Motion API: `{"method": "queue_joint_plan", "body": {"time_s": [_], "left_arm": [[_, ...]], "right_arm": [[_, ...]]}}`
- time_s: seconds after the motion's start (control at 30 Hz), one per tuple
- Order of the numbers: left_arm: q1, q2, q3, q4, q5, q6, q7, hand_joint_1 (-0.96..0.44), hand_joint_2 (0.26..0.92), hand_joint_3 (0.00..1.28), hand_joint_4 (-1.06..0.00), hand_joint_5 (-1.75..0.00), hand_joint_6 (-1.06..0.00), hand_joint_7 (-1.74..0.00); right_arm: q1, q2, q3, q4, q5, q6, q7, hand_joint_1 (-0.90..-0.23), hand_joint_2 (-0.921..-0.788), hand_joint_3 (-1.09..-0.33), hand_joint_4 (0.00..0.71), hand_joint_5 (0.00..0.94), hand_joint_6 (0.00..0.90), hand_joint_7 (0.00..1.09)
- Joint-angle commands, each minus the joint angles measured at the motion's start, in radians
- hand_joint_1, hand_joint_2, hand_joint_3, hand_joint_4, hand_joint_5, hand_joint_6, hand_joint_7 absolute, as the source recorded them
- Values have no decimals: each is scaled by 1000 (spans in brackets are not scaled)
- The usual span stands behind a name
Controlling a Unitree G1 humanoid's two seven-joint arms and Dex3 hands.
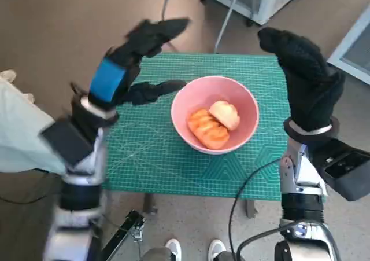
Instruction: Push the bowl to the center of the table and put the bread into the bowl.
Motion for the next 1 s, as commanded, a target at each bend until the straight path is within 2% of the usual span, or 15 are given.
{"method": "queue_joint_plan", "body": {"time_s": [0.03, 0.17, 0.23, 0.27, 0.4, 0.73, 1.0], "left_arm": [[24, -16, 5, -33, 0, -18, 35, -309, 921, 160, -436, -27, -270, -520], [26, -15, 1, -36, -1, -18, 42, -306, 921, 165, -431, -23, -252, -544], [52, -18, 6, -46, -11, -17, 46, -306, 921, 165, -431, -23, -251, -546], [60, -19, 7, -49, -15, -17, 48, -318, 921, 178, -408, -12, -210, -566], [74, -30, 7, -58, -15, -18, 65, -339, 921, 192, -387, -2, -174, -585], [83, -37, 5, -85, -17, -3, 84, -355, 921, 197, -383, -1, -163, -593], [83, -43, 1, -109, -11, 2, 103, -355, 921, 196, -390, -4, -170, -592]], "right_arm": [[6, 6, 4, -6, -27, 9, -33, -713, -921, -766, 298, 16, -1, 864], [7, 5, 7, -8, -30, 10, -40, -714, -921, -768, 298, 16, -1, 863], [-12, 6, 9, 5, -51, 0, -57, -714, -921, -768, 298, 16, -1, 863], [-19, 6, 9, 10, -57, -3, -62, -709, -921, -770, 294, 14, -1, 848], [-30, 5, 12, 18, -66, -5, -70, -708, -921, -774, 282, 7, -1, 827], [-33, 2, 30, -4, -97, 23, -92, -695, -921, -785, 272, 2, -1, 810], [-40, -15, 36, -12, -94, 47, -84, -695, -921, -793, 270, 1, -1, 805]]}}
